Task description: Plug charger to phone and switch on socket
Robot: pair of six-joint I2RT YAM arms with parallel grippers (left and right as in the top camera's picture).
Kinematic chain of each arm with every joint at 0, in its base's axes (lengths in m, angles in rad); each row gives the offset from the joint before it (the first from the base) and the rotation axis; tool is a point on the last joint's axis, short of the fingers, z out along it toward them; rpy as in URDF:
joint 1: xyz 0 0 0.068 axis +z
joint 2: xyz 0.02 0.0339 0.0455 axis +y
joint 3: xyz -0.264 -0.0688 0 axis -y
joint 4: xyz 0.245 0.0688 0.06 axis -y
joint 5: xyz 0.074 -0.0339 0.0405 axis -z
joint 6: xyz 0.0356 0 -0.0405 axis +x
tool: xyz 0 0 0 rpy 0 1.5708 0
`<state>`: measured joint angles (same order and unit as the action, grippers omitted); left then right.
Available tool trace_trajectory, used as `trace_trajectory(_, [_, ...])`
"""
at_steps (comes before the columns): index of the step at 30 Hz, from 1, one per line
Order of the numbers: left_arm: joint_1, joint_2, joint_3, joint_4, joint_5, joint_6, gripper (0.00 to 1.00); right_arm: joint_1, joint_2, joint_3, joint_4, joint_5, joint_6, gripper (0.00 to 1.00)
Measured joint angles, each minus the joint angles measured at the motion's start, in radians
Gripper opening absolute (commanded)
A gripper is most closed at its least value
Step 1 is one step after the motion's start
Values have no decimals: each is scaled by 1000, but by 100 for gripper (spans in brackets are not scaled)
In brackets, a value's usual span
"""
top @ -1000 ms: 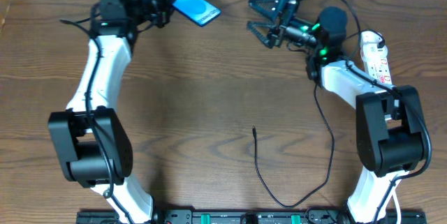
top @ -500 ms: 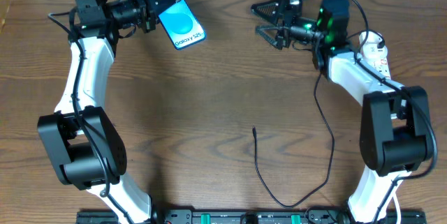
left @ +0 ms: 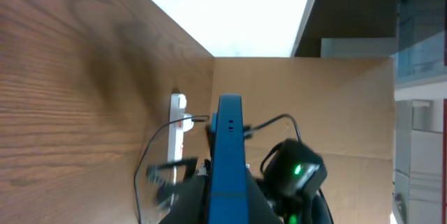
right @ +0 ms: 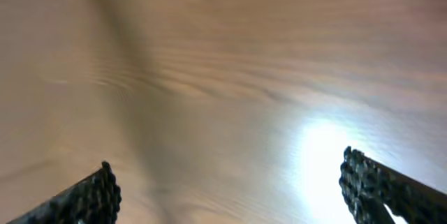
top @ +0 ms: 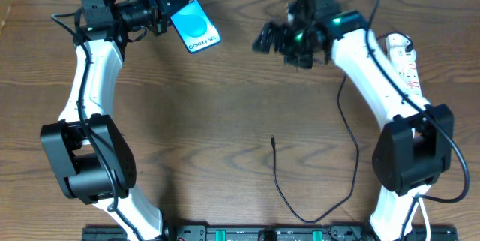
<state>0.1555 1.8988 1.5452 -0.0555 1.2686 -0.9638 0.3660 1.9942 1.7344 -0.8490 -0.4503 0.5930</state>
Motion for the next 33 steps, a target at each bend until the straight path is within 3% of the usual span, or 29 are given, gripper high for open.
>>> trace_trajectory(6, [0,0,0,0,-18,0,7,120,0,-1,-251,206,-55,99])
trace_trajectory(13, [0,0,0,-37,-18,12,7,230,0,-52,-394,278,-60,99])
trace_trajectory(28, [0,0,0,-45,-19,22,7,281,0,-335,-381,193,-46,95])
trace_trajectory(33, [0,0,0,-45,-19,22,7,281,0,-356,-348,162,-36,95])
